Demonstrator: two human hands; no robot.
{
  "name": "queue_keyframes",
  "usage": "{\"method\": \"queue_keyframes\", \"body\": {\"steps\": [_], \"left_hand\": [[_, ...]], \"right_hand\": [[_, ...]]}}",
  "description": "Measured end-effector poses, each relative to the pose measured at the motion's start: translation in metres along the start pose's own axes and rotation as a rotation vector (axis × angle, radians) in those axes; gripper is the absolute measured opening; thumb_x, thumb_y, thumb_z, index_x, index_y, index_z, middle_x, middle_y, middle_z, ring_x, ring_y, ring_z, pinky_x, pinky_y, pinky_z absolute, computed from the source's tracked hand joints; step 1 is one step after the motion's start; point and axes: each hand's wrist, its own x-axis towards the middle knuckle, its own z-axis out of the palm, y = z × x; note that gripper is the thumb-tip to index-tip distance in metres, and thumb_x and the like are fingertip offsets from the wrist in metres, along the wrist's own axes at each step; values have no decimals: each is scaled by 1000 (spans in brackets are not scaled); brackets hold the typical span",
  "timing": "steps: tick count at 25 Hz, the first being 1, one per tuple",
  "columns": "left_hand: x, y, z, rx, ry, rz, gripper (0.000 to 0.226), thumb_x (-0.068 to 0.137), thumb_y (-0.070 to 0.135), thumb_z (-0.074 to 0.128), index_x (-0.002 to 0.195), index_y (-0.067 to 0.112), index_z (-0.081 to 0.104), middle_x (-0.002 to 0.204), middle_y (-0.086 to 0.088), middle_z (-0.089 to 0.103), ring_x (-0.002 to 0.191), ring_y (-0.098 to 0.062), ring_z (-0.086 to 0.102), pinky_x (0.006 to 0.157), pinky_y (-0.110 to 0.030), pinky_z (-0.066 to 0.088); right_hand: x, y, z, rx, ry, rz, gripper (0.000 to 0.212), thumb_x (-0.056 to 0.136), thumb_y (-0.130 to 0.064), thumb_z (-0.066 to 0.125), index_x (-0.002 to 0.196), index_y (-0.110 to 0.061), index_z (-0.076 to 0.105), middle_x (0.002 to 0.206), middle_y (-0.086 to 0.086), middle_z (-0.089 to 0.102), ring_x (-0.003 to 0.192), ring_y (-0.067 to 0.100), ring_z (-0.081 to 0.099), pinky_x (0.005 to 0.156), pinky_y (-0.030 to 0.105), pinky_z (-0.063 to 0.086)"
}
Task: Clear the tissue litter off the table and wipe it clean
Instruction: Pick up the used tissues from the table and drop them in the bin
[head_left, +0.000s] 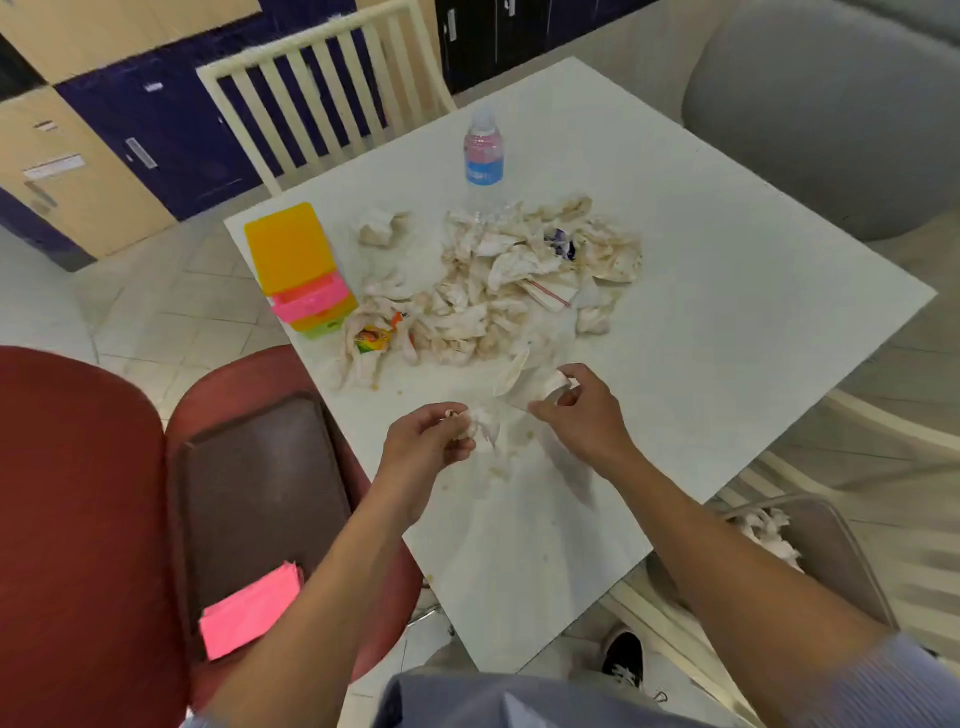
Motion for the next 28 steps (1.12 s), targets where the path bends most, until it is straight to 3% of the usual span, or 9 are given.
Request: {"method": "queue_keyframes", "body": {"steps": [4,7,9,12,15,18,21,25,28], "left_hand": [[-20,-8,67,83,-99,8,14,87,4,64,100,2,68,81,-10,64,64,-18,60,59,-21,52],[-37,-23,118,172,-166,-23,12,88,7,64,99,4,69,80,-9,65,58,-18,57,54,-22,48],[-48,-34,151,240,-211,-29,13,87,8,65,99,4,69,79,-8,65,55,-17,54,52,-23,44],[-62,-52,193,322,-268,-26,11,87,9,65,96,6,70,77,-5,65,53,-14,51,54,-24,40],[-75,-74,231,381,-328,-37,7,87,8,64,90,10,71,74,-3,64,55,-13,52,55,-24,42],[-83,-98,262,458,-347,-47,8,87,8,66,90,12,72,77,-4,65,63,-14,56,61,-26,49],[-94,-116,286,517,-413,-61,17,86,6,67,102,9,69,84,-6,67,68,-14,61,66,-24,54],[-102,-130,296,632,-516,-51,45,81,6,71,121,25,62,104,7,62,97,-10,64,86,-30,57],[-99,-124,287,659,-474,-11,35,82,7,68,104,34,65,104,7,63,99,-7,62,90,-29,53]], "right_hand": [[-29,55,-82,89,181,89,44,76,-31,77,113,-23,55,87,-4,57,76,11,56,60,20,41],[-58,109,-140,138,341,237,63,61,-47,79,115,-22,58,105,2,61,85,20,65,67,37,57],[-81,148,-175,114,406,334,68,55,-52,74,114,-22,60,108,5,63,86,23,66,69,40,58],[-120,190,-213,155,456,444,46,71,-30,76,112,-16,61,103,4,65,82,18,61,60,27,46],[-144,229,-229,175,477,511,40,73,-34,78,104,-16,61,104,5,66,87,21,60,70,30,44],[-152,252,-234,243,443,505,52,75,-39,77,117,-14,60,110,7,66,99,22,62,81,30,44],[-155,262,-242,266,448,491,46,80,-32,73,120,-14,60,106,7,67,98,21,63,87,33,48],[-151,259,-251,293,442,452,24,82,-21,69,105,-15,66,88,3,68,78,16,64,70,26,46],[-143,247,-251,286,421,408,13,84,-20,68,97,-19,68,89,4,68,78,18,63,70,27,46]]}}
